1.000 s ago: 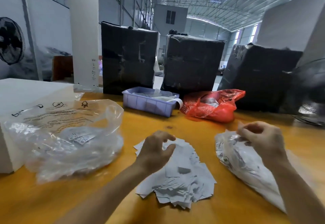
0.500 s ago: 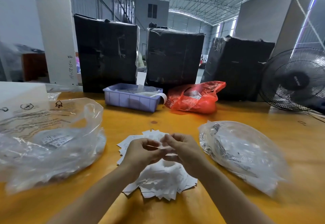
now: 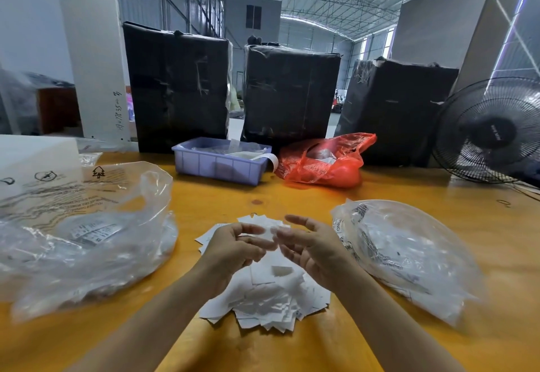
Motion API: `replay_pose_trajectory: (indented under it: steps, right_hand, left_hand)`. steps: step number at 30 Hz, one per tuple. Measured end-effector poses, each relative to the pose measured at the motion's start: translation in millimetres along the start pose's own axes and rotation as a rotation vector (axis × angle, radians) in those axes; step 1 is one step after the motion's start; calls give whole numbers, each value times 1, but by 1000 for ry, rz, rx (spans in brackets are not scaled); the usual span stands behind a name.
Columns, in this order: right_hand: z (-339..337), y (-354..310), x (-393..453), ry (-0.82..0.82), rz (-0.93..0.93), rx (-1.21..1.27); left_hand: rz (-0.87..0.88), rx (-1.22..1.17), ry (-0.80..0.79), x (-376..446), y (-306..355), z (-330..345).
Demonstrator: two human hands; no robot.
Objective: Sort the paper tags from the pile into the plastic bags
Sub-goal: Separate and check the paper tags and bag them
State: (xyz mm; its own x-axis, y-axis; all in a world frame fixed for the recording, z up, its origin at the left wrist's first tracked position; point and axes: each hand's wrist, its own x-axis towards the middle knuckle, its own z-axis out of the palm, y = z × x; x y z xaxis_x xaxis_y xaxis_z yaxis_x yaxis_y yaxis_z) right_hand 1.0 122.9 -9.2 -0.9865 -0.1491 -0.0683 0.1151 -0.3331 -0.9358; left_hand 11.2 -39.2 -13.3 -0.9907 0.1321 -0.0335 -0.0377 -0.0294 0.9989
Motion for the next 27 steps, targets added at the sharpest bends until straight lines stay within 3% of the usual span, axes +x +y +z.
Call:
replay_pose_trajectory:
  steps: [7,12,14,16,18,20,22,27]
  right_hand:
    - [3,6,-1,44,-138,-195]
    - [6,7,-2,44,-201,-324]
    - [2,7,0,129,-289,-482]
    - [-7,6,2,209,-426,-809]
    - [-14,7,3,124,-442,-1131]
    - [-17,11,3,-5,-340,-1353]
    - [-19,15,4,-39,-316,-1487]
    - [-19,16,5,8,-507,-1564]
  left_hand:
    - [21,175,-121,-2,1,-4]
    - [56,6,97,0,-2,1]
    - [65,-42,150,3,-2,-1]
    - [66,-82,186,5,-2,-6]
    - [58,-122,204,6,-2,-10]
    - [52,-166,207,7,-3,-12]
    - [60,-201,212,8,-3,-12]
    - [89,-152,232,10,-6,-10]
